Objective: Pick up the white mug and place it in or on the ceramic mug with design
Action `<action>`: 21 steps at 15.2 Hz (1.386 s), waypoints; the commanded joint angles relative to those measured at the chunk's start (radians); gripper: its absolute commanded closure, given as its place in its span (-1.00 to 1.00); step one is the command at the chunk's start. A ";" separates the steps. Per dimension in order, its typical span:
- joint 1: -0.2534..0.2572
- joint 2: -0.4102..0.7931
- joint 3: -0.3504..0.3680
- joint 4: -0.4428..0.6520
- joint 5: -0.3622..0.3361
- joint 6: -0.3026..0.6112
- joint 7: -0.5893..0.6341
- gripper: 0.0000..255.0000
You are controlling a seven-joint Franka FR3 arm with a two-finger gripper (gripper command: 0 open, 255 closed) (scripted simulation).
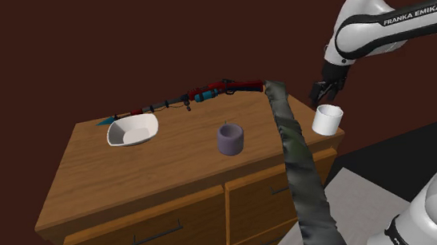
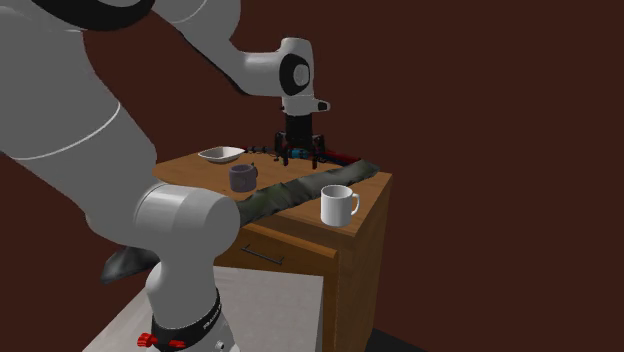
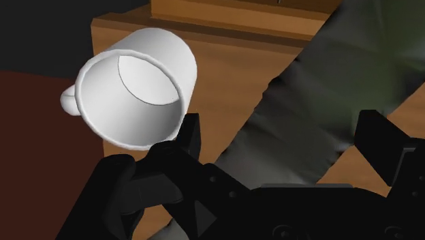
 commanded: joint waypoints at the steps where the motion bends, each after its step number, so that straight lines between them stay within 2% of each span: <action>1: -0.010 0.061 -0.037 0.016 -0.005 0.041 -0.037 -1.00; 6: -0.028 0.210 -0.115 0.050 0.005 0.140 -0.121 -1.00; 13: -0.022 0.272 -0.129 0.005 0.023 0.245 -0.136 -1.00; 21: -0.022 0.278 -0.130 0.002 0.025 0.254 -0.138 -1.00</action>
